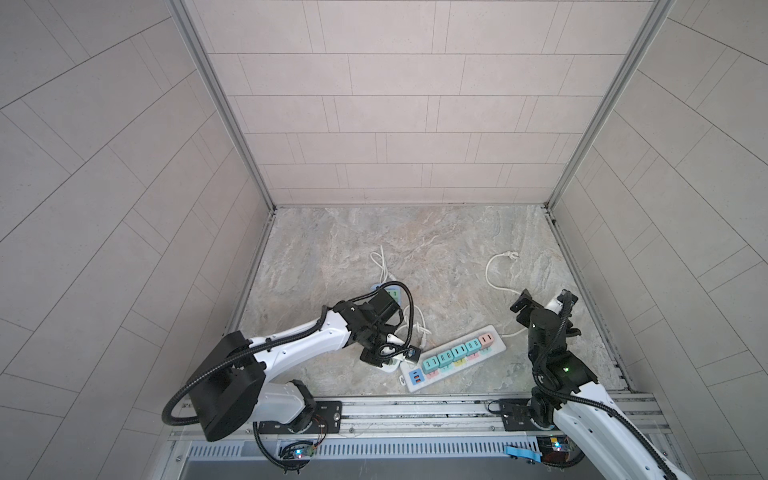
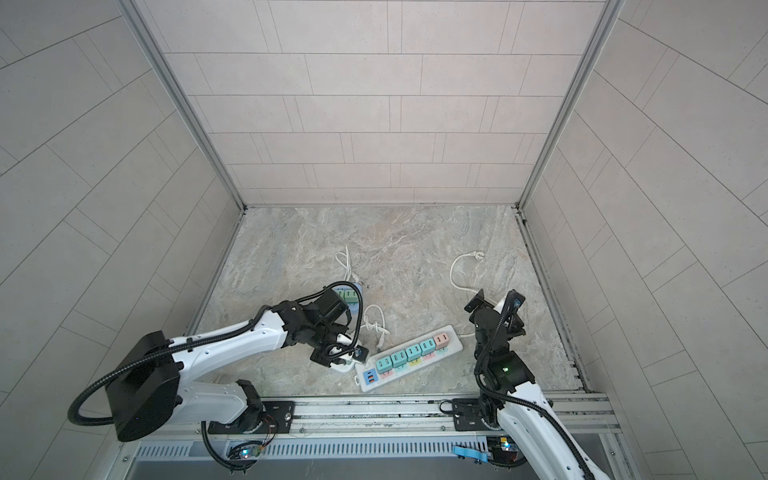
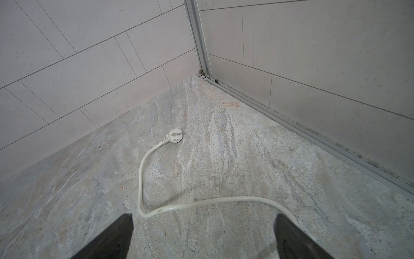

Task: Insert the plug
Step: 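Press the green adapter down into the white socket with the left gripper, then open the left gripper and raise it away from the white socket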

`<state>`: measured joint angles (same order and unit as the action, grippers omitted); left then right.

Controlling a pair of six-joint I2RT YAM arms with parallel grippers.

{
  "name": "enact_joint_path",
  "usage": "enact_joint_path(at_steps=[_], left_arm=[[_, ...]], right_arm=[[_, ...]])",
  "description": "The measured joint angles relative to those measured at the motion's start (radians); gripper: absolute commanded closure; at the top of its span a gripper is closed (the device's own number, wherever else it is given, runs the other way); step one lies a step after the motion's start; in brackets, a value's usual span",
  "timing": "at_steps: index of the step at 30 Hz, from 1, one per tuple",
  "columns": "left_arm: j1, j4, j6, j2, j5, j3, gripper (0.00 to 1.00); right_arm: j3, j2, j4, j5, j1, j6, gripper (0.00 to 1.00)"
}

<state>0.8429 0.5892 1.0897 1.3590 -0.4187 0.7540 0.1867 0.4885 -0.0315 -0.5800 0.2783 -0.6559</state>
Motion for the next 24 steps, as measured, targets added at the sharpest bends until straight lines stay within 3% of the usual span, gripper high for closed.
enact_joint_path(at_steps=[3, 4, 7, 12, 13, 18, 24], left_arm=[[0.0, -0.003, 0.004, 0.016, -0.007, 0.005, 1.0], [0.001, -0.005, 0.005, 0.02, -0.009, 0.005, 0.96], [0.002, -0.014, 0.003, 0.028, -0.011, 0.011, 0.63], [0.005, -0.052, -0.009, 0.043, 0.011, -0.013, 0.45], [0.006, -0.056, -0.012, 0.034, 0.021, -0.021, 0.34], [0.007, -0.048, -0.023, -0.064, 0.058, -0.042, 0.3], [0.006, -0.126, -0.082, -0.332, 0.073, -0.037, 0.22]], right_arm=[[0.0, 0.0, 0.0, 0.0, 0.0, 0.0, 0.0], [0.0, 0.0, 0.0, 0.0, 0.0, 0.0, 0.0], [0.0, -0.003, 0.0, 0.0, 0.0, 0.0, 0.0], [0.0, -0.004, -0.001, 0.003, 0.0, 0.0, 0.0], [0.0, -0.005, -0.001, 0.003, 0.0, 0.0, 0.0], [0.0, -0.003, -0.002, 0.003, 0.0, 0.0, 0.0], [0.001, 0.024, -0.001, -0.005, -0.003, 0.0, 0.0]])
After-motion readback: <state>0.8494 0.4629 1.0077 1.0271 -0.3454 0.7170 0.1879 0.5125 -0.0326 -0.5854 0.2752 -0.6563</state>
